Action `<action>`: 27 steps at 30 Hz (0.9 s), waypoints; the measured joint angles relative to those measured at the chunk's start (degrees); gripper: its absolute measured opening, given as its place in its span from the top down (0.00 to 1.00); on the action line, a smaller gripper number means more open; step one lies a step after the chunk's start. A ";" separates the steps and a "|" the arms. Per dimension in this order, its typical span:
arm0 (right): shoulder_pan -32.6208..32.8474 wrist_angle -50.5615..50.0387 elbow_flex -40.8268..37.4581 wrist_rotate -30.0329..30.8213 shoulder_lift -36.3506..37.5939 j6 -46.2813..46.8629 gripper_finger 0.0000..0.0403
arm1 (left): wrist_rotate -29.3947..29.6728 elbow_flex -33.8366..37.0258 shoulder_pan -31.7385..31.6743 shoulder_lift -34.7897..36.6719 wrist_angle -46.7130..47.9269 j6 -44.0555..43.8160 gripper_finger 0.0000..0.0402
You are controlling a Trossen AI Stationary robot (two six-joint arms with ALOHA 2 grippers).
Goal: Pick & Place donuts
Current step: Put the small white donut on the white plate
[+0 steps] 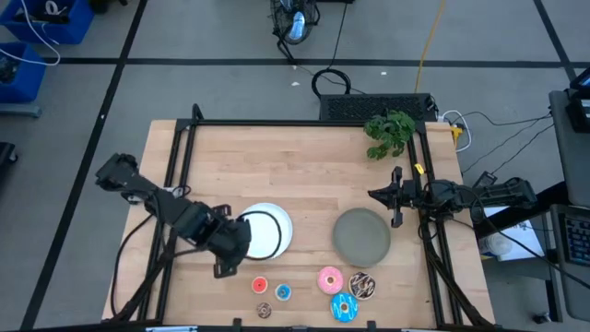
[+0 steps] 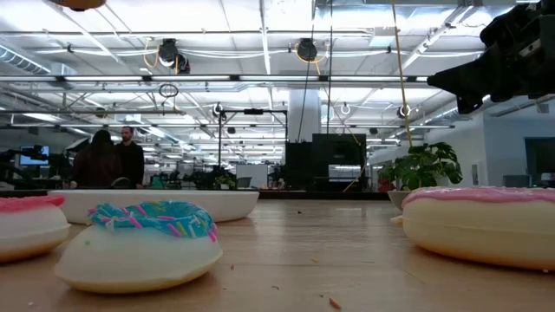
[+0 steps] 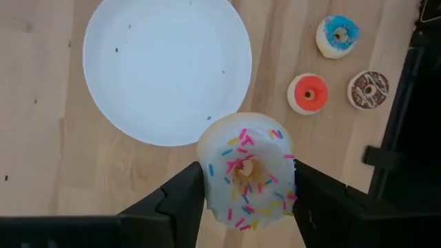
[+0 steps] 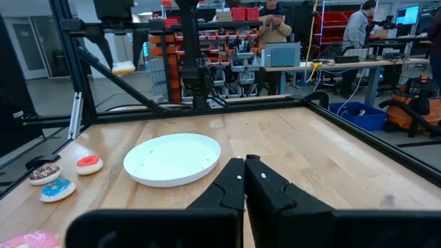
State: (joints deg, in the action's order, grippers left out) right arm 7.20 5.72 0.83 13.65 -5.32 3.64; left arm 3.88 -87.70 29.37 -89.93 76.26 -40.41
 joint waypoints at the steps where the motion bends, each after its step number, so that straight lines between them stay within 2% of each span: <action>1: -0.02 0.00 -0.01 0.00 0.00 0.00 1.00 | -0.62 0.00 -1.07 0.00 0.07 1.05 0.51; 17: -0.02 0.00 0.01 0.00 0.00 -0.22 1.00 | -0.17 0.00 -20.09 0.00 -1.98 24.24 0.51; 22: -0.01 0.00 -0.01 0.02 0.00 -0.24 1.00 | -0.70 0.00 -25.08 0.00 -3.56 27.27 0.51; 27: -0.01 0.00 0.00 0.02 0.00 -0.50 1.00 | -1.33 0.00 -26.76 -0.02 -3.90 28.29 0.51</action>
State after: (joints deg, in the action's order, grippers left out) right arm 7.19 5.72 0.83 13.67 -5.32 3.14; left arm 2.55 -87.70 2.61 -89.95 72.36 -12.12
